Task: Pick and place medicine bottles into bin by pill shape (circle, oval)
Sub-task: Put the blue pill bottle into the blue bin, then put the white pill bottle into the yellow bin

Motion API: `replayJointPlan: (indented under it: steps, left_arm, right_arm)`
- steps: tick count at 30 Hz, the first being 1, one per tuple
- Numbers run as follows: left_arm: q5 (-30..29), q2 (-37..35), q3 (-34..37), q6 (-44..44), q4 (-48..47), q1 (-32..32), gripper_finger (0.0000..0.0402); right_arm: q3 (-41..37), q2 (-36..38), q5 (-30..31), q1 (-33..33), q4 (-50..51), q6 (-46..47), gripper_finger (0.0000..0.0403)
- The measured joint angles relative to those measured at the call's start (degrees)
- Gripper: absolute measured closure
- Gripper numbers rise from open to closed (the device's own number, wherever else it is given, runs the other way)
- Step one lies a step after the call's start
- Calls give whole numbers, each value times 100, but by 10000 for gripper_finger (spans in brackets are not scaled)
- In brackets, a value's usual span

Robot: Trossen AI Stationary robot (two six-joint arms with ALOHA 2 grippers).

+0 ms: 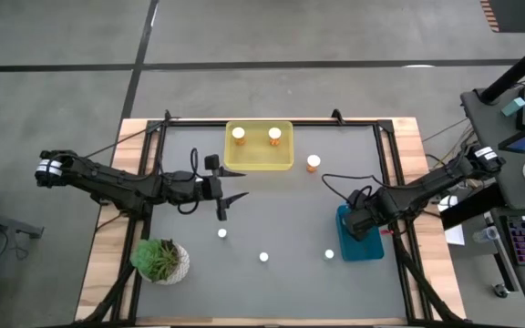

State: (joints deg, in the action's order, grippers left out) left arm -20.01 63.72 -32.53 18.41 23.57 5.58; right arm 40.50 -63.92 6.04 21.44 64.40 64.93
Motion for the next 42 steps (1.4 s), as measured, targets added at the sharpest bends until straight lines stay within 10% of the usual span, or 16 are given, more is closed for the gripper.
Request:
replayJointPlan:
  steps: [17,42]
  left_arm:
    - [0,0,0,-83,0,1,169]
    - [1,4,-11,-1269,237,15,169]
  right_arm:
    - [40,7,5,-12,-3,-14,218]
    - [535,20,688,-9,304,-1017,216]
